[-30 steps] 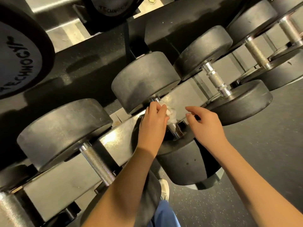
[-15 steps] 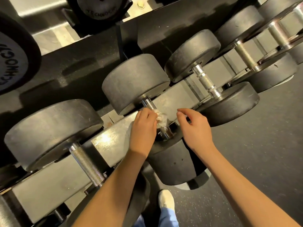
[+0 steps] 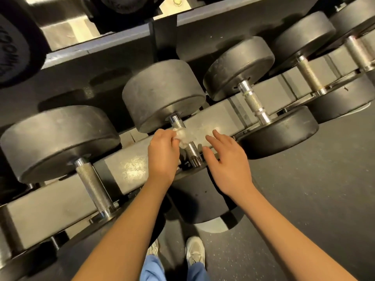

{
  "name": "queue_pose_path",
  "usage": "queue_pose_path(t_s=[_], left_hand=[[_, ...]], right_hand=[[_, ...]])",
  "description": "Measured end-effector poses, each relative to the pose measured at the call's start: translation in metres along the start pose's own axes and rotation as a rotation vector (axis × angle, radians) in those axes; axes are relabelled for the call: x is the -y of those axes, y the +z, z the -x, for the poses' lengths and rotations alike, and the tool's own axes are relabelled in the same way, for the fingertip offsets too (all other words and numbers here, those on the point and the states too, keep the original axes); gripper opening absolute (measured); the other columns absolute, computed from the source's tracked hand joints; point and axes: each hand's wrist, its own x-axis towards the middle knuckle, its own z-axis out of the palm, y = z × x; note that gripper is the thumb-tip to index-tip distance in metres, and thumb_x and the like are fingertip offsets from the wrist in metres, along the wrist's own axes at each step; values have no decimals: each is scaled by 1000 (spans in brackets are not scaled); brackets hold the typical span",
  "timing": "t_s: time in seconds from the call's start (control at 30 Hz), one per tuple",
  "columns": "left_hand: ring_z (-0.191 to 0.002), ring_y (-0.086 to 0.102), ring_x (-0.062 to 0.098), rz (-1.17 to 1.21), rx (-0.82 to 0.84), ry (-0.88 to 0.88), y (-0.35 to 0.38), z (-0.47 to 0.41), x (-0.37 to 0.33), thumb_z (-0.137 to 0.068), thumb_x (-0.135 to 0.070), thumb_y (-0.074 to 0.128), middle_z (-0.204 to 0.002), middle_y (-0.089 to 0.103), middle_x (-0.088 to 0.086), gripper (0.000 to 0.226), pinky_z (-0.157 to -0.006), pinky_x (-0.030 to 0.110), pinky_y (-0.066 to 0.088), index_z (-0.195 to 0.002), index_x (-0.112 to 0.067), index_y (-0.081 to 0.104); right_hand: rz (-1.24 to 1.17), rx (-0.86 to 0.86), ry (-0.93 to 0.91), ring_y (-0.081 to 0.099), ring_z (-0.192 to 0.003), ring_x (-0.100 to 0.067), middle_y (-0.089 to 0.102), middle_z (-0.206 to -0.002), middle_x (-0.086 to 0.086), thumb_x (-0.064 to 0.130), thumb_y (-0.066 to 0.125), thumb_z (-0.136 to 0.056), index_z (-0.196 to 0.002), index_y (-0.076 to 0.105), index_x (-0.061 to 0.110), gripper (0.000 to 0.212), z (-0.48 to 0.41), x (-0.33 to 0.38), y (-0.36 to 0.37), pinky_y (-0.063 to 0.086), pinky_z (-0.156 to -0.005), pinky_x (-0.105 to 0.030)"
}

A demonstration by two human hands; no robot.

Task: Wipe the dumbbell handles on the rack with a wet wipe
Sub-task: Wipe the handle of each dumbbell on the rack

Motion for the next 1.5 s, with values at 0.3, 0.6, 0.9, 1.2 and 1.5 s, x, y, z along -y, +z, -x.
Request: queue_pose_path(t_s=[0.3,0.6,0.9,1.2,1.5], left_hand=[[-71,50,12,103,-8,-142,10,3,3,-89,-3,53,-80,60,7,12,-58,9,36,-81,-4,62],[-71,52,13,81,-41,-169,3,-11,-9,-86,0,55,-79,58,4,14,-57,15,34,-79,-11,58],[-59,47,4,189,143,-321,-6,-3,-5,-84,-10,68,-66,53,-5,18,-50,6,36,-71,-15,57],[-63,49,13,-49,503,-294,-7,8,-12,-72,-17,80,-67,55,0,23,-58,26,39,-71,-4,62],[-78,53,13,125,9,-213,-1,-9,-10,-85,-10,63,-86,58,1,4,-64,17,36,-88,-13,62]], right_hand=[[-36,-3,-32,36,-135,-15,44,-146,1,57,22,-88,-134,53,21,67,3,-5,3,25,-111,-35],[-113,7,-19,38,-134,-14,47,-143,1,56,25,-89,-132,55,19,64,4,-6,0,29,-113,-38],[-149,-9,-16,41,-131,-17,51,-140,-2,55,25,-87,-130,58,17,66,3,-6,-1,33,-110,-40],[-151,-38,-10,46,-127,-18,55,-135,-3,52,28,-88,-124,62,16,62,4,-6,0,36,-107,-42],[-164,-42,15,46,-126,-16,55,-135,-3,40,39,-92,-125,62,15,47,5,-5,-1,35,-108,-41]])
